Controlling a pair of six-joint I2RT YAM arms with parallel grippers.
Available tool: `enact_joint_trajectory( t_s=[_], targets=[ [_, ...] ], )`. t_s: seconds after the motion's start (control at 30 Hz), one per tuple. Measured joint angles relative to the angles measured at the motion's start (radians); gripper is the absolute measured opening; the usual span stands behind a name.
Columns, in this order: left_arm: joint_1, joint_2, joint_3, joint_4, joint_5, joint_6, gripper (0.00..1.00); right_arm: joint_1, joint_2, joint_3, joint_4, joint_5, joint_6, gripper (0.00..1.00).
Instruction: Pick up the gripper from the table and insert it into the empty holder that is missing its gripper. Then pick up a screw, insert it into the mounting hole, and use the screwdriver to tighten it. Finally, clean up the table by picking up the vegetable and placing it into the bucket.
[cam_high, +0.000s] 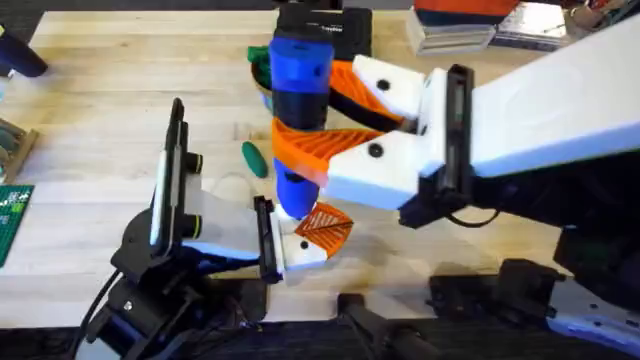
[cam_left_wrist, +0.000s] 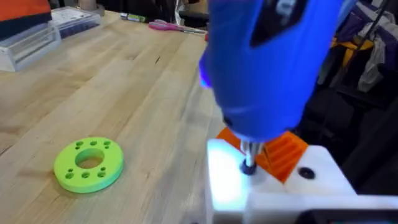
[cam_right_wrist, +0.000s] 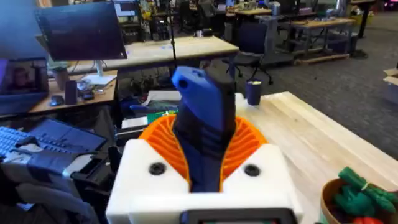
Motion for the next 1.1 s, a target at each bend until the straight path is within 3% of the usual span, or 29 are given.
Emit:
enact_joint_trajectory(
  t_s=[1.1],
  targets=[
    [0.0,0.0,0.0,-0.001,-0.001,-0.016,0.004,0.001,0.008,0.0,-0.031,-0.001,-0.005,0.178]
  ],
)
